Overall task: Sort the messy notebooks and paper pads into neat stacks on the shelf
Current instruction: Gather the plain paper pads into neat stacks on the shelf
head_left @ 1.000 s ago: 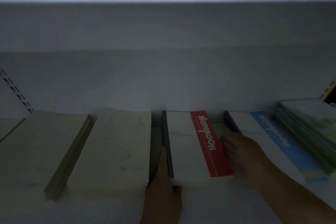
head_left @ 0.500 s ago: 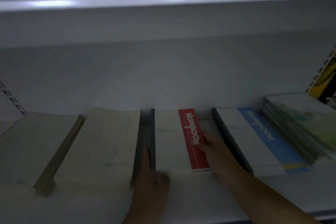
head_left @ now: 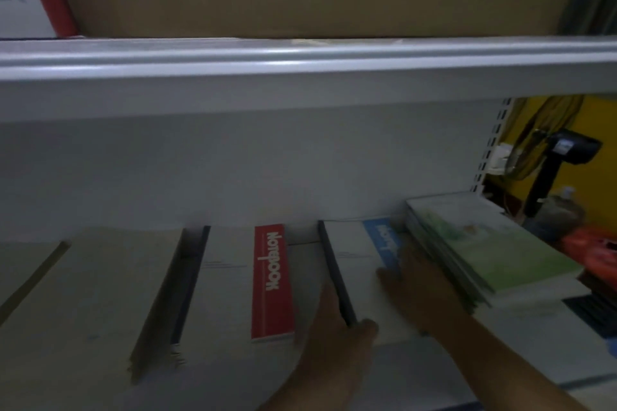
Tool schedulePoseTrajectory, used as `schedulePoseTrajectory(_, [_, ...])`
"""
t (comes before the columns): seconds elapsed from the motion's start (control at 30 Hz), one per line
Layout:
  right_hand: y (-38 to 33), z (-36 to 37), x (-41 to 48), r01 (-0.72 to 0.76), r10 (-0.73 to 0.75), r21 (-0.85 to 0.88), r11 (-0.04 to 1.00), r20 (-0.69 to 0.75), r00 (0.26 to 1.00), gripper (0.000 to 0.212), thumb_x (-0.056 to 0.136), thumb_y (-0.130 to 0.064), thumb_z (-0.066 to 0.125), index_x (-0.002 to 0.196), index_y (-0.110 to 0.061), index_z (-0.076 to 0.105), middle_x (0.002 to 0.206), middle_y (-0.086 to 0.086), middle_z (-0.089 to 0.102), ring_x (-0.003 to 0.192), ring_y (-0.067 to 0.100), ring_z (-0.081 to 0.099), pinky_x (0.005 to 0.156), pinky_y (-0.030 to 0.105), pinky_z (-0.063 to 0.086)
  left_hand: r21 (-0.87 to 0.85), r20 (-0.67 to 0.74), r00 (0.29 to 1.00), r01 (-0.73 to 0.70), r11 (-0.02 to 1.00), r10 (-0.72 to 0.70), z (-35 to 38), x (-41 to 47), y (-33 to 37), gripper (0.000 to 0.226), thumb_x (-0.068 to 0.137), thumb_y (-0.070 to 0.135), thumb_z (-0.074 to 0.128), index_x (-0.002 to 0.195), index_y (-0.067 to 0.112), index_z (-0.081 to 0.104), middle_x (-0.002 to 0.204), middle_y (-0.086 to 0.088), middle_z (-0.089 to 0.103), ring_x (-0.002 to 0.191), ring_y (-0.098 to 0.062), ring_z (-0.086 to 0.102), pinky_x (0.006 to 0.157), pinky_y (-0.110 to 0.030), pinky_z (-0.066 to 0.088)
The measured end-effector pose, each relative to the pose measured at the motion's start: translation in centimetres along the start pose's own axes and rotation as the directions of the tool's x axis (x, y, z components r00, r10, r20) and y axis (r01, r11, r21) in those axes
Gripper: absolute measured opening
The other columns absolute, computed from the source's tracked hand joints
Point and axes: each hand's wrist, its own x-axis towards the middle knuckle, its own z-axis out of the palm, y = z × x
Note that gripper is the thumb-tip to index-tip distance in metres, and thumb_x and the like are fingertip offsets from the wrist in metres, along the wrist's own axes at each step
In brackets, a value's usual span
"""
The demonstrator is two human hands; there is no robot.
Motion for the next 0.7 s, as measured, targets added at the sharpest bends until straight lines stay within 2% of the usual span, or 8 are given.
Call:
schedulePoseTrajectory(0.07, [0.7,0.7,0.2,0.007,-0.006,0.039,0.999,-0.029,1.0,0.064,0.089,-0.055,0.046,0.14,-0.019,0.034,0.134,0.008,0.051,0.111,0.028,0.057,0.089,0.039,0.052,0.007,-0.067,0.991,0.12,0.993,-0.119,1.4,2.5,0.3,0.062,0.073,0.017,0.066,0.131,0.021,0.047,0.095,0.001,0.064,0.08,-0.02,0.063,0.064,-0.025,0.051])
schedulePoseTrajectory(0.13, [0.7,0.6,0.3,-0.022,0.025,0.123,0.992,-0.021,0.999,0.064,0.088,-0.055,0.048,0.141,-0.023,0.033,0.133,0.007,0.052,0.107,0.029,0.059,0.085,0.042,0.054,-0.035,-0.109,0.978,0.178,0.983,-0.18,1.8,3.8,0.6,0.063,0.057,0.027,0.065,0.118,0.014,0.057,0.1,-0.01,0.065,0.085,-0.025,0.063,0.073,-0.031,0.054])
schedulePoseTrajectory(0.23, [0.8,0.4,0.4,-0.035,0.035,0.203,0.978,0.007,0.999,0.062,0.09,-0.051,0.05,0.143,-0.024,0.031,0.135,0.005,0.052,0.108,0.027,0.059,0.082,0.035,0.053,-0.242,-0.071,0.945,0.293,0.925,-0.318,1.2,6.1,1.8,0.023,0.075,0.013,0.068,0.094,0.001,0.065,0.089,-0.017,0.065,0.07,-0.027,0.06,0.06,-0.027,0.05])
schedulePoseTrajectory(0.3, [1.2,-0.1,0.4,-0.03,0.032,0.273,0.962,-0.003,0.999,0.058,0.091,-0.047,0.05,0.141,-0.022,0.035,0.135,0.005,0.053,0.111,0.025,0.058,0.086,0.032,0.048,-0.339,-0.014,0.933,0.334,0.879,-0.359,1.1,6.7,2.9,0.019,0.079,0.012,0.069,0.094,0.0,0.067,0.09,-0.019,0.067,0.072,-0.029,0.063,0.056,-0.028,0.052])
schedulePoseTrajectory(0.4, [1.7,-0.6,0.6,-0.019,0.013,0.369,0.929,0.021,1.0,0.051,0.093,-0.043,0.05,0.136,-0.018,0.04,0.131,0.005,0.055,0.115,0.023,0.056,0.088,0.029,0.044,-0.25,0.074,0.949,0.316,0.915,-0.308,2.0,6.9,3.6,0.033,0.074,0.025,0.078,0.099,0.004,0.071,0.102,-0.021,0.07,0.08,-0.03,0.066,0.069,-0.034,0.055])
schedulePoseTrajectory(0.53, [1.4,-0.7,0.1,-0.046,0.045,0.488,0.872,0.014,0.999,0.062,0.092,-0.042,0.053,0.145,-0.019,0.029,0.142,0.005,0.045,0.119,0.026,0.053,0.093,0.032,0.045,-0.127,0.038,0.974,0.228,0.965,-0.225,2.4,6.4,2.5,0.023,0.078,0.016,0.076,0.095,0.003,0.069,0.101,-0.02,0.071,0.083,-0.029,0.068,0.077,-0.035,0.055])
schedulePoseTrajectory(0.63, [1.6,-1.8,-0.6,-0.063,0.053,0.736,0.674,0.037,0.998,0.076,0.086,-0.04,0.063,0.149,-0.021,0.024,0.147,0.003,0.039,0.126,0.027,0.048,0.098,0.039,0.045,-0.131,-0.035,0.996,0.075,0.989,-0.08,1.8,4.5,0.9,0.03,0.074,0.018,0.079,0.1,0.017,0.065,0.097,-0.005,0.072,0.088,-0.024,0.069,0.081,-0.039,0.057])
schedulePoseTrajectory(0.7, [1.5,-3.3,-1.6,-0.061,0.014,0.827,0.559,0.064,0.998,0.058,0.083,-0.044,0.062,0.135,-0.026,0.045,0.124,0.001,0.06,0.103,0.022,0.061,0.075,0.037,0.053,-0.108,-0.033,0.997,-0.076,0.991,0.073,1.0,2.6,0.1,0.042,0.065,0.021,0.081,0.103,0.026,0.062,0.096,0.004,0.073,0.091,-0.018,0.07,0.084,-0.04,0.056])
